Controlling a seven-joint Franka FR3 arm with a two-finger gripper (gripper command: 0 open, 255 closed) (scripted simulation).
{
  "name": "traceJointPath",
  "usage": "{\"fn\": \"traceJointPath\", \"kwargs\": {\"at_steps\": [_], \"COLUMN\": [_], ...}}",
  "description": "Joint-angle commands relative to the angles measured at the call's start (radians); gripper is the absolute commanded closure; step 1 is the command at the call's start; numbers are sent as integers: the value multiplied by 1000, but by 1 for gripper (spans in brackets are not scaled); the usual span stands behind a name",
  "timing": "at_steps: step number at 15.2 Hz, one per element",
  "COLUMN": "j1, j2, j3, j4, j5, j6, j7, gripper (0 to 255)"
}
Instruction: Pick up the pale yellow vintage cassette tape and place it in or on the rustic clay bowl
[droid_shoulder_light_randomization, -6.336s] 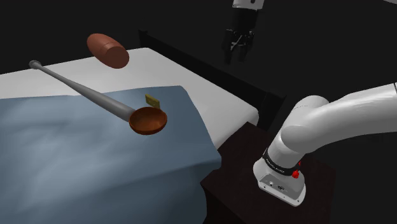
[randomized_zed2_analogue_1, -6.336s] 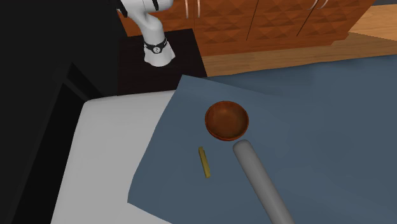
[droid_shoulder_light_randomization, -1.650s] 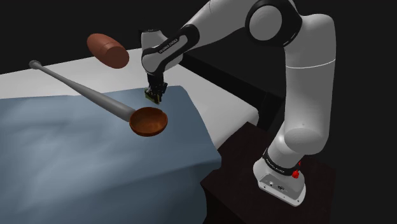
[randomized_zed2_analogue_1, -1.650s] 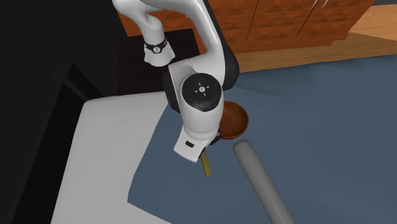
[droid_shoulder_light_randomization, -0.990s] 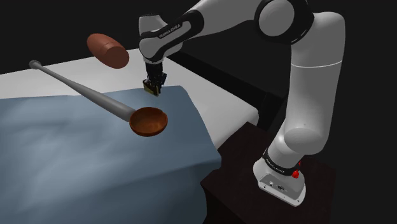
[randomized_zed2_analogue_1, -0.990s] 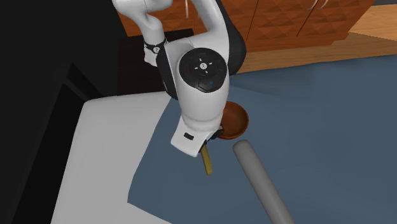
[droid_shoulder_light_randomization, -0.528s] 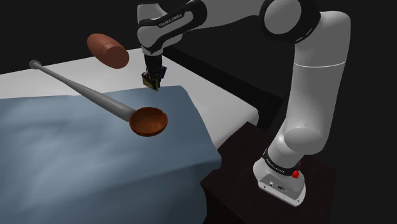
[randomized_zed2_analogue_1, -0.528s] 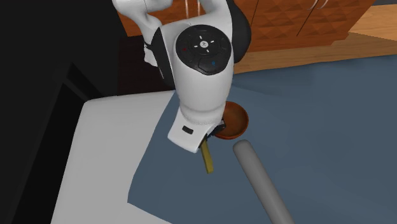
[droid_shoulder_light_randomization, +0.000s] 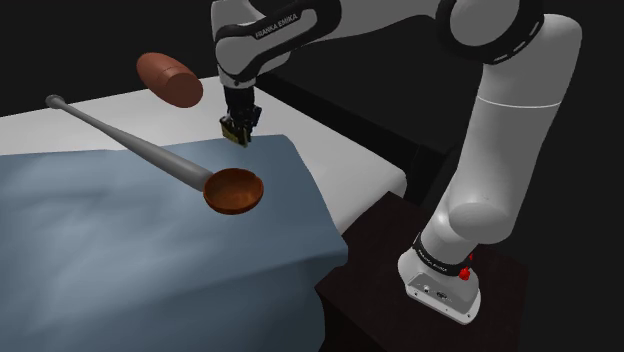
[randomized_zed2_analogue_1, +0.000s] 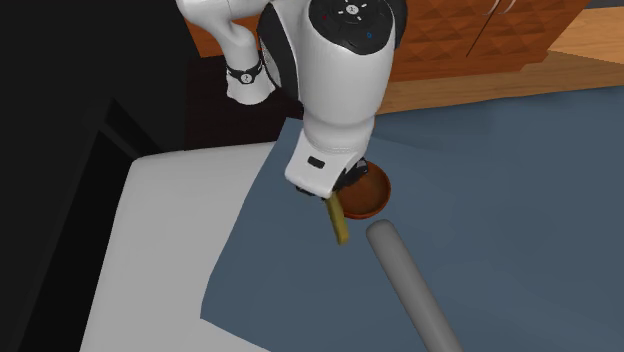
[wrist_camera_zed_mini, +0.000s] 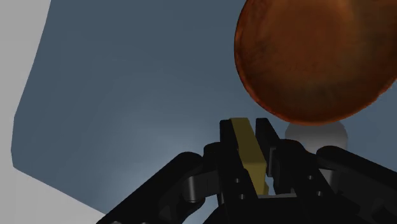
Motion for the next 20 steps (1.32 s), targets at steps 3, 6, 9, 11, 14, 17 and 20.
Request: {"fn": "traceJointPath", "kwargs": {"at_steps": [3, 6, 9, 11, 14, 17, 20], "j1": [41, 73, 102, 102, 102, 103, 104], "j2": [-81, -137, -181, -170, -151, -130, -108], "j3": [32, 58, 85, 85, 85, 85, 84], "j4": [-107, -178, -231, -246, -266, -284, -300], "j5": [6, 13, 21, 18, 14, 9, 3], "j6": [26, 42, 53, 79, 117, 156, 194], "j7": [73, 128, 180, 181, 184, 188, 192], "gripper": [255, 255, 255, 255, 255, 255, 255]}}
